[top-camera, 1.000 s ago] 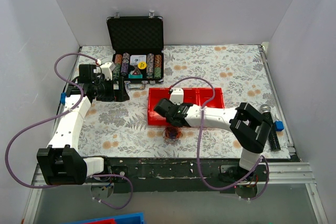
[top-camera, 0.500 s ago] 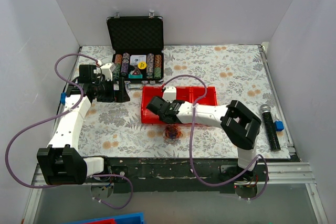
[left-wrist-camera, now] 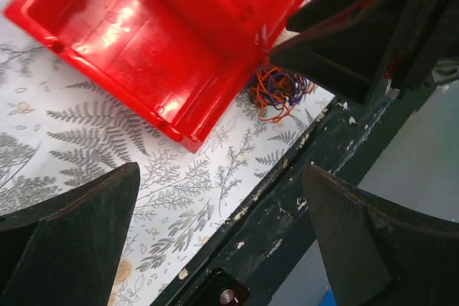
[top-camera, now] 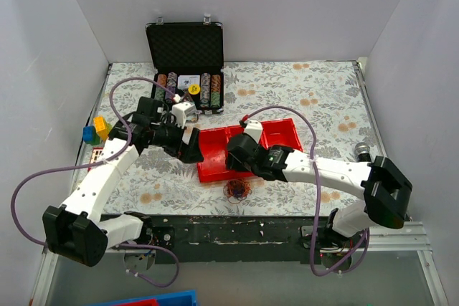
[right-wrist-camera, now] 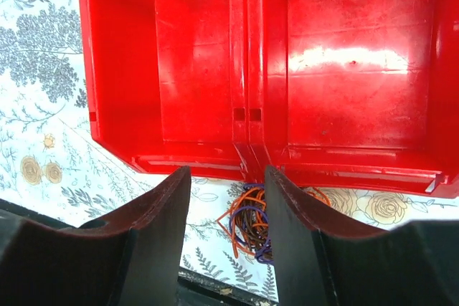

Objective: Untangle the cables

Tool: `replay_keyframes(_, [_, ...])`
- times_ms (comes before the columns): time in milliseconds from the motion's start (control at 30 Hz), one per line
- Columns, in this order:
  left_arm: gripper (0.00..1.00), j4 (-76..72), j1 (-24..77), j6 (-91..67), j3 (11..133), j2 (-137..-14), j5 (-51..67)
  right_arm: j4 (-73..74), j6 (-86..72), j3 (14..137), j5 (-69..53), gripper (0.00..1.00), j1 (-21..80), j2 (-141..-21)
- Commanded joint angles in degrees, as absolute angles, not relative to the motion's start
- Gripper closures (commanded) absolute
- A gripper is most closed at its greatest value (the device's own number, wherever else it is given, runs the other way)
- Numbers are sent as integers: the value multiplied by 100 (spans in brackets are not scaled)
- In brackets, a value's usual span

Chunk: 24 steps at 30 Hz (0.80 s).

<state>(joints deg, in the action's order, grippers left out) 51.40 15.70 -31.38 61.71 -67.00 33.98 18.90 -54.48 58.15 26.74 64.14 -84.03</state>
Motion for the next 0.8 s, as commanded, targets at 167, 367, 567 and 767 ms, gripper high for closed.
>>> replay_keyframes(167, [2,4053,2232,-3577,5450,-6890,2068,2189,-5783,4432,2734,48,6442,-7053])
replay_keyframes(367, [2,3762,2232,-3481,5431,-7470,1723,1688,-5687,3201,2286,50,6451,-5618])
replay_keyframes(567, [2,3437,2224,-3384,5467,-8050,951,1468,-5643,2787,1925,51,6469,-5247])
replay_keyframes(767, [2,3085,2224,-3489,5563,-8112,422,1073,-5590,2725,1679,52,6513,-5615])
